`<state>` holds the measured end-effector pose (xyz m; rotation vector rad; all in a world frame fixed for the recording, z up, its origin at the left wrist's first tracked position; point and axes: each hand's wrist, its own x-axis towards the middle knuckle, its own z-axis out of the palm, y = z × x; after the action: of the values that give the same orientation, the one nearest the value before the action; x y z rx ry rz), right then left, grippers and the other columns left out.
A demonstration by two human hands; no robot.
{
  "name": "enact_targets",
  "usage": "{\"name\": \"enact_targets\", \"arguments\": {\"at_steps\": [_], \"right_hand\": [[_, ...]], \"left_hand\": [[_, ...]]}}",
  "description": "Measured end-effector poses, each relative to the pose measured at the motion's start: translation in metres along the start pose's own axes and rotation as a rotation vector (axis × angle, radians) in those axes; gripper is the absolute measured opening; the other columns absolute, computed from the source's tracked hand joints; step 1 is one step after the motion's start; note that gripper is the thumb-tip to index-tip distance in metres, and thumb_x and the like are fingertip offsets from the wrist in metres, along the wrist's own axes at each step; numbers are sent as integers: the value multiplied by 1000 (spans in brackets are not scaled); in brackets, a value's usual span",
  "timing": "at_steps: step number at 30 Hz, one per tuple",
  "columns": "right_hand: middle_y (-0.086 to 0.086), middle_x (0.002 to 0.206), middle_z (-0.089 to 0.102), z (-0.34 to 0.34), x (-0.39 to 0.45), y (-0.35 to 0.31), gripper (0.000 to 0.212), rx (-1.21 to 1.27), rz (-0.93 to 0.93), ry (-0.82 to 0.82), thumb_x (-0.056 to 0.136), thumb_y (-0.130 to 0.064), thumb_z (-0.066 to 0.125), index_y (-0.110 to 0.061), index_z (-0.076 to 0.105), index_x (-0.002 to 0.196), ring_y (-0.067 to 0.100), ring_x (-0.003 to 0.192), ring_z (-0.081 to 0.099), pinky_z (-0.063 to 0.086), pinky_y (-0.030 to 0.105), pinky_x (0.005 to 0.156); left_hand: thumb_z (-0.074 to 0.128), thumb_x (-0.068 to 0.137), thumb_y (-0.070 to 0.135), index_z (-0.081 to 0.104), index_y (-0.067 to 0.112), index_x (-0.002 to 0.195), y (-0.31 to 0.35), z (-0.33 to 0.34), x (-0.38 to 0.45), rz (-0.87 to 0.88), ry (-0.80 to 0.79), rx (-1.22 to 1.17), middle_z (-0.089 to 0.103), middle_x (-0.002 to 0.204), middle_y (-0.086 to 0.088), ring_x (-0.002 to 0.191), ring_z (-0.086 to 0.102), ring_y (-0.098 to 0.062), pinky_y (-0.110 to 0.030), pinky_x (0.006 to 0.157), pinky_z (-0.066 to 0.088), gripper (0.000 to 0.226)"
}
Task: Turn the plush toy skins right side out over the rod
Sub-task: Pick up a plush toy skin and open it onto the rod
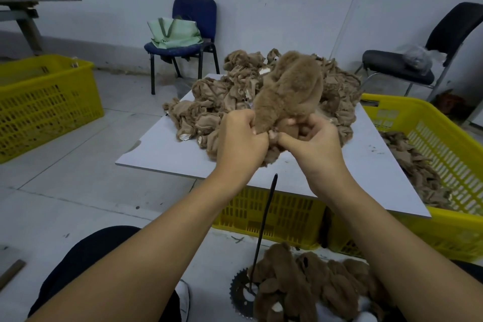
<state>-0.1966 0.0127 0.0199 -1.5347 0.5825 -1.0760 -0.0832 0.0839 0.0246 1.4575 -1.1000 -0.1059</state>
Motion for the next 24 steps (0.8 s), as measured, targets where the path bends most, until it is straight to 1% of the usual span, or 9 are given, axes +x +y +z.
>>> {"name": "enact_targets", "arguments": {"at_steps": [3,5,8,10,12,15,18,21,24], "right_hand": [[-1,78,66,-2,4,-2,26,-203,-120,74,72,1,75,-14,59,85,11,72,67,56,22,60],[0,73,64,-5,9,3,24,-298,-146,122,70,4,70,-11,57,84,7,63,62,47,19,49],[15,58,51,-3,11,16,14,-380,-73,136,73,15,57,3,50,70,18,52,49,32,30,42],[16,58,50,-1,11,25,16,-332,40,95,79,16,53,6,50,67,18,56,50,41,35,48],[16,75,62,-1,10,25,3,-148,157,-60,85,11,56,12,58,84,22,73,63,59,40,71],[9,110,73,-6,8,20,34,45,199,-264,86,-5,73,-5,63,119,21,103,71,58,34,90],[-2,109,74,-4,0,19,55,-73,140,-245,73,-15,88,-16,61,122,11,100,72,59,25,84],[-2,89,76,1,-6,21,37,-85,78,-118,74,-15,87,-10,68,106,12,83,73,58,22,71],[-2,67,72,5,-8,19,13,-140,4,-66,78,-1,79,-2,69,86,12,63,69,52,19,56]], "left_hand": [[63,77,-11,33,18,53,2,3,-5,59,-47,17,38,44,10,40,52,-8,-21,39,43,48],[59,70,-10,26,21,56,8,7,-13,181,-85,99,30,50,11,47,44,-3,-12,45,34,48],[54,65,-13,24,18,63,9,12,-19,377,-159,262,25,64,12,60,25,-8,-25,52,18,43],[55,65,-17,31,14,68,3,10,-15,417,-197,347,32,71,5,68,26,-10,-27,57,17,40],[58,70,-15,44,11,79,-4,1,-6,335,-160,383,43,87,3,79,37,-12,-20,61,26,30],[59,78,-4,55,20,84,-9,-16,7,140,-53,259,52,83,5,74,49,-11,-24,61,38,25],[58,80,7,50,27,72,-8,-19,6,45,-66,208,55,69,2,61,51,-13,-38,54,48,23],[56,83,9,53,19,71,-8,-11,-1,-12,-152,210,55,64,-2,60,57,-22,-49,56,56,17],[56,87,1,54,9,72,-10,-9,-1,-44,-169,166,53,63,-3,54,53,-13,-42,55,53,17]]}}
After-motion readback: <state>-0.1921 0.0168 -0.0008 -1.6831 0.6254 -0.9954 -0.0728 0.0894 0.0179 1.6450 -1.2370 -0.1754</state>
